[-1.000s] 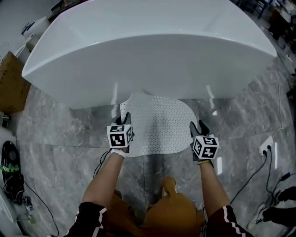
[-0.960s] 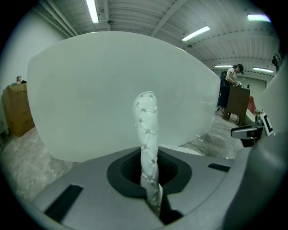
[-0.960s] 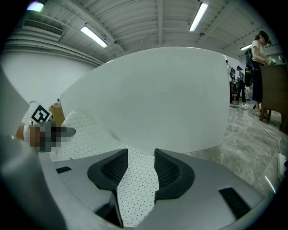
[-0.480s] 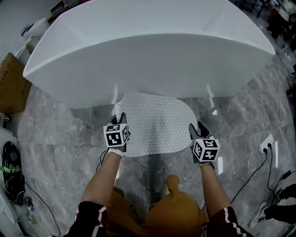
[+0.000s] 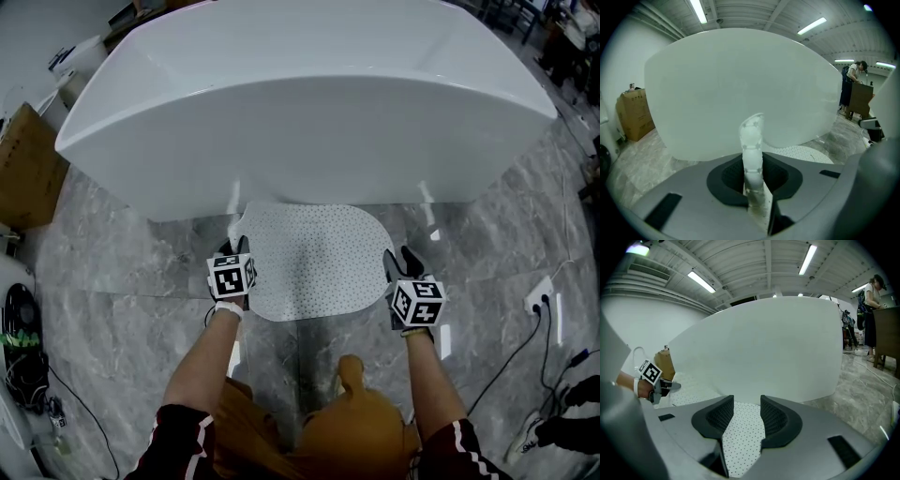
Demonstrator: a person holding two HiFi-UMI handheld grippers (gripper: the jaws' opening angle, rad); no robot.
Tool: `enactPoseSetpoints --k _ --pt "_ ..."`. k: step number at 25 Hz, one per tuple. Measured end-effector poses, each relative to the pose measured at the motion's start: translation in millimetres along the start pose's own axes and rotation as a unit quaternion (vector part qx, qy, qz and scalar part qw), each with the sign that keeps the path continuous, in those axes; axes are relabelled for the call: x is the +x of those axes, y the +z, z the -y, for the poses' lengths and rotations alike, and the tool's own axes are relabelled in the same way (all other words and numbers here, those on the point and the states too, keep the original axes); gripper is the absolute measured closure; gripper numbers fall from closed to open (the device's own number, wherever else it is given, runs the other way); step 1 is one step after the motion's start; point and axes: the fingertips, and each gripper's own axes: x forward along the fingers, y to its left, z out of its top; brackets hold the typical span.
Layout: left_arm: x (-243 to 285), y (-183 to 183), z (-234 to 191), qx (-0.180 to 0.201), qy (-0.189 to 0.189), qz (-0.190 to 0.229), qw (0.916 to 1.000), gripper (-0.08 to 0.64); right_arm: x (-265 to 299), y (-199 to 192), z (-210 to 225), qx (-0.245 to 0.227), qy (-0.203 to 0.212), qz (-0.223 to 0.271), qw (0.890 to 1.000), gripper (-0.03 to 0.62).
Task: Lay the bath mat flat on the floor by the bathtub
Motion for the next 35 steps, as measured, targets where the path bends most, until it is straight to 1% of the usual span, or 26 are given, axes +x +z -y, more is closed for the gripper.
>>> enactPoseSetpoints --k 1,3,5,7,9,11,18,22,26,31,35 --pt "1 -4 -8 0.003 0.009 -0.004 0.9999 0.476 -1 1 -2 0.000 0.001 0.001 1.000 0.391" --pt "0 -7 -27 0.004 0.032 -0.007 0.9995 0.413 -4 1 -4 -0.001 0.003 0.003 1.000 0.391" --pt "-6 -6 -46 0.008 0.054 0.001 0.9985 0.410 -7 -1 -5 -0.003 0.002 0.003 1.000 0.391" --pt "-15 -1 -60 0.020 0.073 0.016 0.9970 0.423 -10 -2 -6 -0.004 0.000 0.001 1.000 0.391" --pt "-25 6 -69 0.027 0.079 0.027 0.9962 0.423 -12 -1 -9 -0.006 0.000 0.000 1.000 0.391" --pt "-34 13 -71 0.024 0.077 0.037 0.9961 0.423 -15 4 -13 -0.009 0.002 0.001 1.000 0.391" --pt "-72 22 -63 0.025 0.050 0.063 0.9965 0.431 -30 26 -41 -0.027 0.010 0.011 1.000 0.391" --pt "-96 43 -55 0.016 0.026 0.090 0.9955 0.431 -41 51 -48 -0.036 0.010 0.027 0.999 0.391" --pt "-126 67 -41 0.008 -0.008 0.119 0.9928 0.434 -58 67 -58 -0.038 0.011 0.037 0.999 0.391" --pt "-164 97 -23 0.028 -0.051 0.148 0.9872 0.434 -75 86 -72 -0.048 0.019 0.039 0.998 0.391" --pt "-193 111 -14 0.047 -0.070 0.157 0.9840 0.423 -88 98 -82 -0.053 0.019 0.036 0.998 0.391"
